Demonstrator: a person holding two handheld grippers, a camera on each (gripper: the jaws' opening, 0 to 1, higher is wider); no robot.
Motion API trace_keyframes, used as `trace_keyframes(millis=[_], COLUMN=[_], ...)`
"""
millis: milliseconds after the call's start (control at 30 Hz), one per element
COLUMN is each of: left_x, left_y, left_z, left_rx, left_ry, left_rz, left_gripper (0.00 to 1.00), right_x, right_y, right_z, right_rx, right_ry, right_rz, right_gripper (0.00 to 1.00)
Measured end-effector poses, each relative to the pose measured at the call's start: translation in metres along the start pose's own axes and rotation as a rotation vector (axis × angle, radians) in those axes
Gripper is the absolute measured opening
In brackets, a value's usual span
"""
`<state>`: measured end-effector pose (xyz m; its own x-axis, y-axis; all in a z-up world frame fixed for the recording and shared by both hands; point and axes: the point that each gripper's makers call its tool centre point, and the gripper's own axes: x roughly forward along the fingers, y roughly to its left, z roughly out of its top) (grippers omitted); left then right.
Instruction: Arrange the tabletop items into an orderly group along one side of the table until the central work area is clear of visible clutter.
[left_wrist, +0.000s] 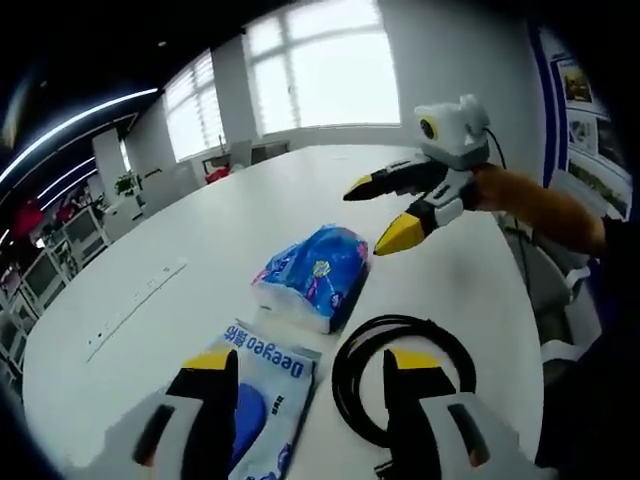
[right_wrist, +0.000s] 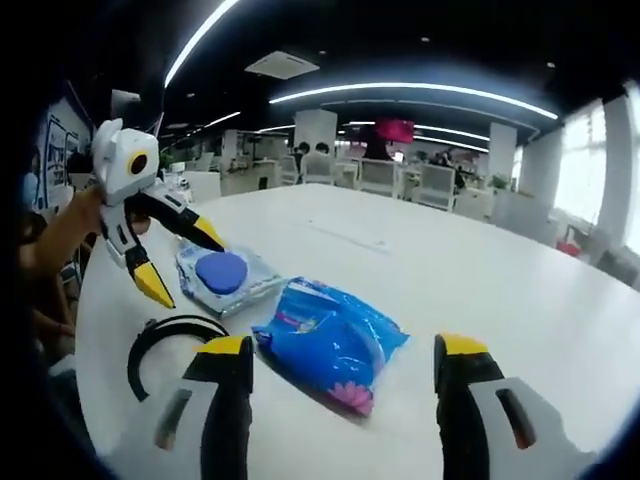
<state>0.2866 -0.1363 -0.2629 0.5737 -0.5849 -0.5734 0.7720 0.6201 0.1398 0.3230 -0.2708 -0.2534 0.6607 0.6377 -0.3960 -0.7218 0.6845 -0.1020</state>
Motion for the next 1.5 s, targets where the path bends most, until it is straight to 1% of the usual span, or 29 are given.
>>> trace_keyframes(millis=[33,67,100,133,167,233,267,300,400,500,533,667,767,867,900,933,1167,1267,1467,1500], left_x=[-0.002,-0.005,-0.008,-0.010,-0.011,-0.014,-0.015,-0.017,-0.023,-0.031,-0.033,-0.038,-0.040,-0.040,-0.040,-0.040,-0.042,-0.044,-0.045,-0.045], left_y=[-0.001,-0.008,-0.012,-0.013,-0.009,-0.008,-0.009,-0.011,-0.016,-0.025,-0.026,-0.016,-0.014,-0.014,-0.014,-0.014,-0.014,-0.015,-0.018,-0.021], left_z=[-0.001,-0.003,-0.005,-0.005,-0.004,-0.007,-0.008,-0.009,-0.011,-0.011,-0.011,-0.007,-0.005,-0.006,-0.007,-0.007,-0.009,-0.010,-0.013,-0.014], left_rx=[0.008,0.019,0.022,0.025,0.022,0.025,0.025,0.030,0.032,0.029,0.019,0.025,0.022,0.028,0.029,0.028,0.032,0.050,0.053,0.050], left_ry=[0.004,0.006,0.005,0.003,0.000,0.009,0.013,0.017,0.016,0.007,0.001,-0.006,-0.018,-0.019,-0.019,-0.020,-0.020,-0.017,-0.027,-0.030], left_rz=[0.002,0.004,0.001,-0.005,-0.005,0.002,0.001,-0.007,-0.011,-0.013,-0.017,-0.007,-0.008,-0.008,-0.012,-0.013,-0.015,-0.003,-0.017,-0.019], left_gripper=[0.64,0.65,0.65,0.65,0.65,0.67,0.68,0.69,0.70,0.71,0.71,0.71,0.71,0.71,0.71,0.71,0.71,0.71,0.71,0.71], right_x=[0.004,0.004,0.004,0.003,0.003,0.002,-0.001,-0.003,-0.006,-0.007,-0.009,-0.011,-0.012,-0.013,-0.013,-0.013,-0.016,-0.017,-0.019,-0.019], right_y=[-0.008,-0.006,0.002,0.009,0.012,0.016,0.024,0.028,0.031,0.035,0.040,0.042,0.040,0.038,0.033,0.031,0.036,0.035,0.043,0.045], right_z=[-0.001,-0.002,-0.002,-0.002,-0.002,0.001,0.001,0.003,0.006,0.004,0.003,-0.001,-0.002,-0.001,0.000,0.001,0.003,0.004,0.003,0.002], right_rx=[0.002,-0.009,-0.026,-0.034,-0.038,-0.057,-0.059,-0.058,-0.065,-0.059,-0.059,-0.060,-0.060,-0.051,-0.048,-0.048,-0.053,-0.056,-0.054,-0.057], right_ry=[0.011,0.023,0.021,0.026,0.033,0.029,0.028,0.026,0.013,0.021,0.014,0.020,0.021,0.014,0.022,0.015,0.003,-0.001,-0.013,-0.012], right_rz=[0.005,0.018,0.035,0.047,0.054,0.054,0.053,0.057,0.061,0.068,0.072,0.070,0.064,0.065,0.065,0.061,0.070,0.073,0.081,0.085], right_gripper=[0.83,0.84,0.85,0.87,0.88,0.92,0.95,0.96,0.97,0.98,0.98,0.98,0.97,0.97,0.97,0.97,0.94,0.94,0.93,0.93])
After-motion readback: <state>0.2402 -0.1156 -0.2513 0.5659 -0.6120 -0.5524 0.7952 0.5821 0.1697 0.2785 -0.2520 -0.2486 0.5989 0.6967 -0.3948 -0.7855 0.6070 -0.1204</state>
